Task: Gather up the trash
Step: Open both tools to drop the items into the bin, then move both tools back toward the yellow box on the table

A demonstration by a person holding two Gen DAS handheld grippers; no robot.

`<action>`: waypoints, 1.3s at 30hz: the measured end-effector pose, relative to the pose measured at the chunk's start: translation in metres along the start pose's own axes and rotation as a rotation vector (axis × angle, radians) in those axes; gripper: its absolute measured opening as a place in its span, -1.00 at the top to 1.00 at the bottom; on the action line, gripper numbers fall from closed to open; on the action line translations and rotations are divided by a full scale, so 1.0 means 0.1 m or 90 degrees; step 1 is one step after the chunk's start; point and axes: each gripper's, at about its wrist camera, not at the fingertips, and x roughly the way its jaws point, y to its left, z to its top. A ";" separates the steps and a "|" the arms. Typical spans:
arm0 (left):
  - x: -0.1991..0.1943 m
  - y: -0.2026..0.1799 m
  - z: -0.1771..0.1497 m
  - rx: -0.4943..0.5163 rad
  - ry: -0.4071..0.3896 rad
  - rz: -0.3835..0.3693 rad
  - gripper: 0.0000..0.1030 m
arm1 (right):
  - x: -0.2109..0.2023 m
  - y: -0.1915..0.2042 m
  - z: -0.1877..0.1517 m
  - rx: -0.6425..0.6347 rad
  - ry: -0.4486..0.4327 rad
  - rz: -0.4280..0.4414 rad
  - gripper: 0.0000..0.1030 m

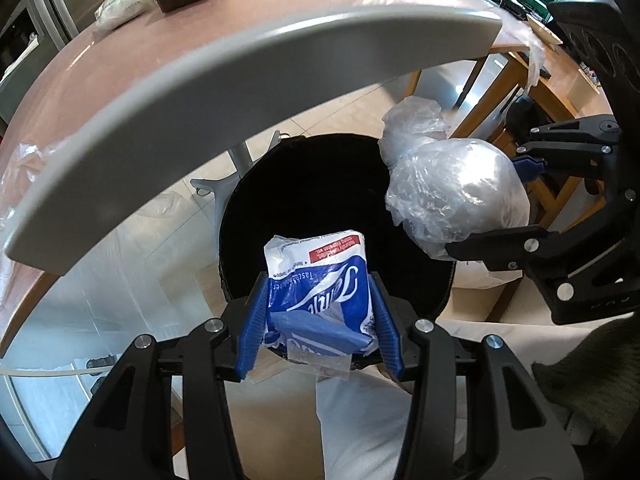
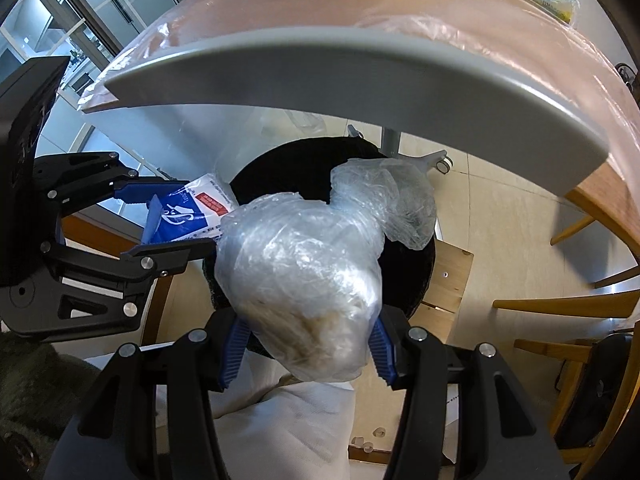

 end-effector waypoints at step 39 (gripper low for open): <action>-0.98 0.15 0.13 0.002 -0.127 0.031 -0.76 | -1.19 -0.11 0.11 0.014 -0.149 -0.063 -0.66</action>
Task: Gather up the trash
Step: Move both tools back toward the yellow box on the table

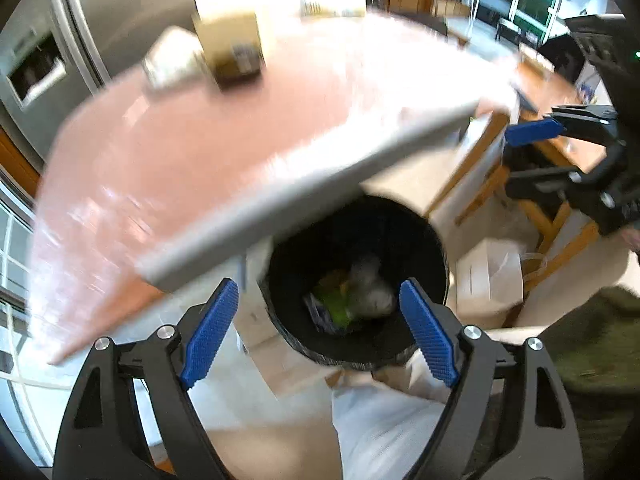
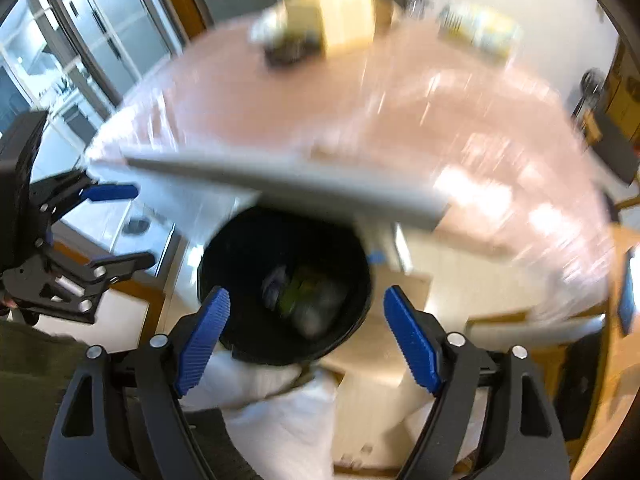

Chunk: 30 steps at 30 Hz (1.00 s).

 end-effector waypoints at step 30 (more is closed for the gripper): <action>1.06 0.69 1.43 -0.076 -0.021 0.064 -0.63 | 1.13 -0.48 2.52 0.071 -0.069 0.054 -0.75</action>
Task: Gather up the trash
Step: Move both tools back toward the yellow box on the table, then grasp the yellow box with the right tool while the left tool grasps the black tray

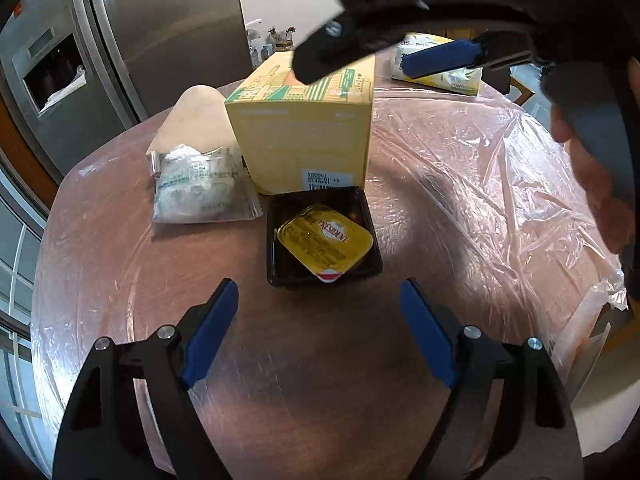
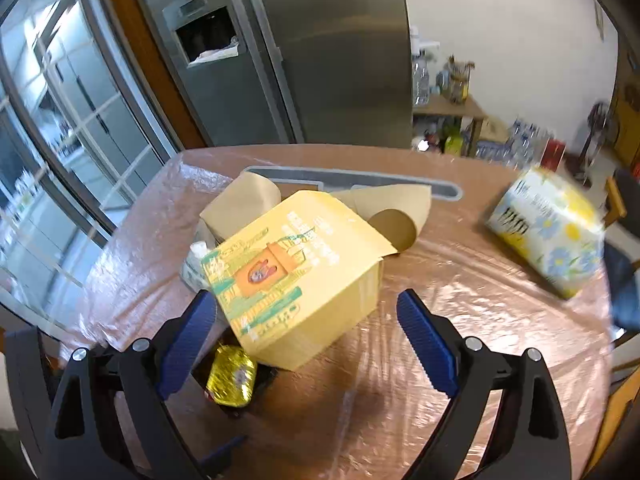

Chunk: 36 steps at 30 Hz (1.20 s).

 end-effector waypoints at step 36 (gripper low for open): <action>0.18 0.33 0.19 -0.003 0.021 -0.036 0.14 | 0.20 -0.13 0.04 0.004 0.092 -0.049 -0.74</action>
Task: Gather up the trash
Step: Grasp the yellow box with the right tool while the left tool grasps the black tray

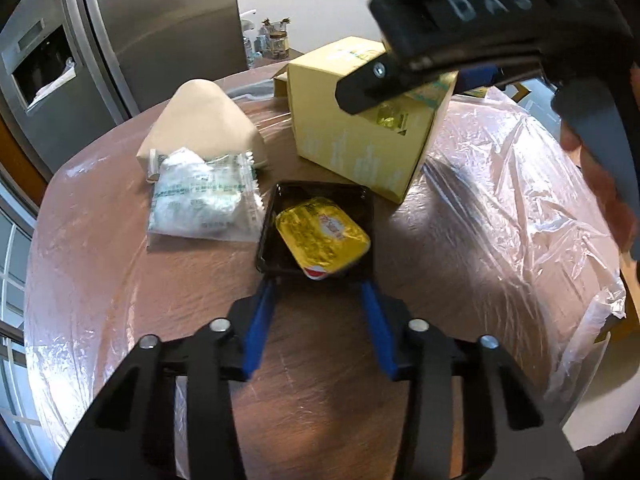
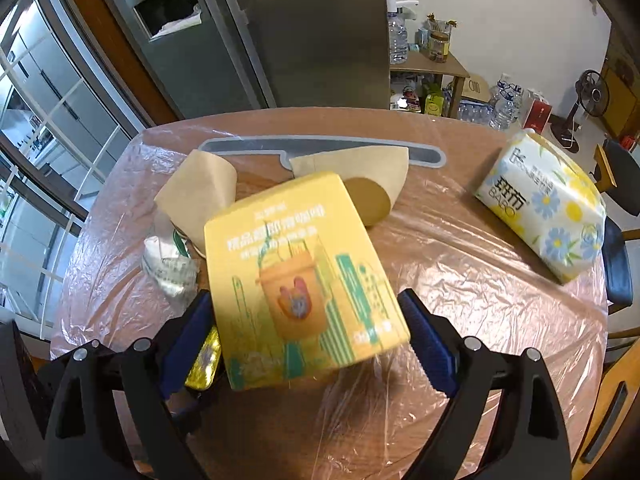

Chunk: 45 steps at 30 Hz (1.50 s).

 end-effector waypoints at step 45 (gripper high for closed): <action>-0.35 0.09 0.24 0.020 -0.013 -0.012 -0.11 | -0.03 -0.10 -0.09 0.001 -0.029 0.044 -0.74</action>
